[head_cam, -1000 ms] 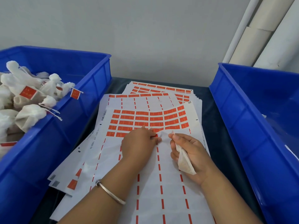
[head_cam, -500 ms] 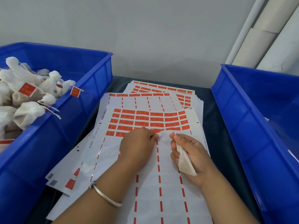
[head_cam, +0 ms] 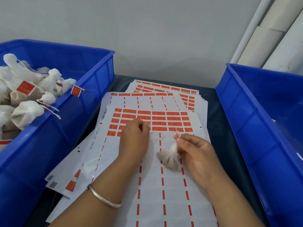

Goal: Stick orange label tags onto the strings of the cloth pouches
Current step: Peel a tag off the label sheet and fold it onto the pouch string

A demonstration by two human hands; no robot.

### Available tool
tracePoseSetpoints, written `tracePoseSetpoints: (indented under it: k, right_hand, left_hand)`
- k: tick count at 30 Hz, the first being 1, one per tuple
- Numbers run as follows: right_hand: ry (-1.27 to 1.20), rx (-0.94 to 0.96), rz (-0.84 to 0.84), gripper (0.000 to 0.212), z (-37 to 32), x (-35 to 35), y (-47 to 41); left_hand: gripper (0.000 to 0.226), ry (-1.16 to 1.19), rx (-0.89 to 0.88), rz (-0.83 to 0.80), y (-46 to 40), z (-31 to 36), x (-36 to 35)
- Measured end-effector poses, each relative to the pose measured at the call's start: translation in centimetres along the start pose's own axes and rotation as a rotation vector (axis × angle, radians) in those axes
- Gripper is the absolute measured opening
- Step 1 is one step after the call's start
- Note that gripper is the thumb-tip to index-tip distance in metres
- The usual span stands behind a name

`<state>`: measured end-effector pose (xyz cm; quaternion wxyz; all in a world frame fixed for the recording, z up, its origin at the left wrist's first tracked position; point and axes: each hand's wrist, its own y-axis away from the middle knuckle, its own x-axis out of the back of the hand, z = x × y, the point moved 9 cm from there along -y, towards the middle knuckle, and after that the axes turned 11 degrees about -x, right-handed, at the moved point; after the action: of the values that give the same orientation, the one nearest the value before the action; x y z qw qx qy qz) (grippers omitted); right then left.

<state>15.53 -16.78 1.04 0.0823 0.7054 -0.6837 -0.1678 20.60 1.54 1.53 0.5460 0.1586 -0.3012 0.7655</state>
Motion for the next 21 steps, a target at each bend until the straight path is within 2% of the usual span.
tracePoseSetpoints:
  k: [3, 6, 11, 15, 21]
  right_hand:
    - [0.013, 0.056, 0.049, 0.039, -0.8, 0.5, 0.3]
    - [-0.013, 0.092, 0.044, 0.038, -1.2, 0.5, 0.5]
    - [0.041, 0.180, 0.008, 0.028, -2.1, -0.3, 1.2]
    - [0.083, 0.236, -0.039, 0.017, -2.7, -1.0, 1.6]
    - [0.063, 0.276, 0.059, 0.028, -3.6, 0.0, 2.0]
  left_hand:
    - [0.019, 0.156, 0.053, 0.092, 0.2, 0.4, 1.1]
    - [0.017, 0.311, 0.081, 0.108, 0.7, 1.4, 1.7]
    - [0.022, 0.619, 0.086, -0.012, 2.5, 3.7, 0.2]
    - [0.025, 0.730, 0.013, -0.111, 3.5, 5.7, -0.3]
    - [0.024, 0.776, 0.047, -0.176, 3.8, 6.0, -0.8]
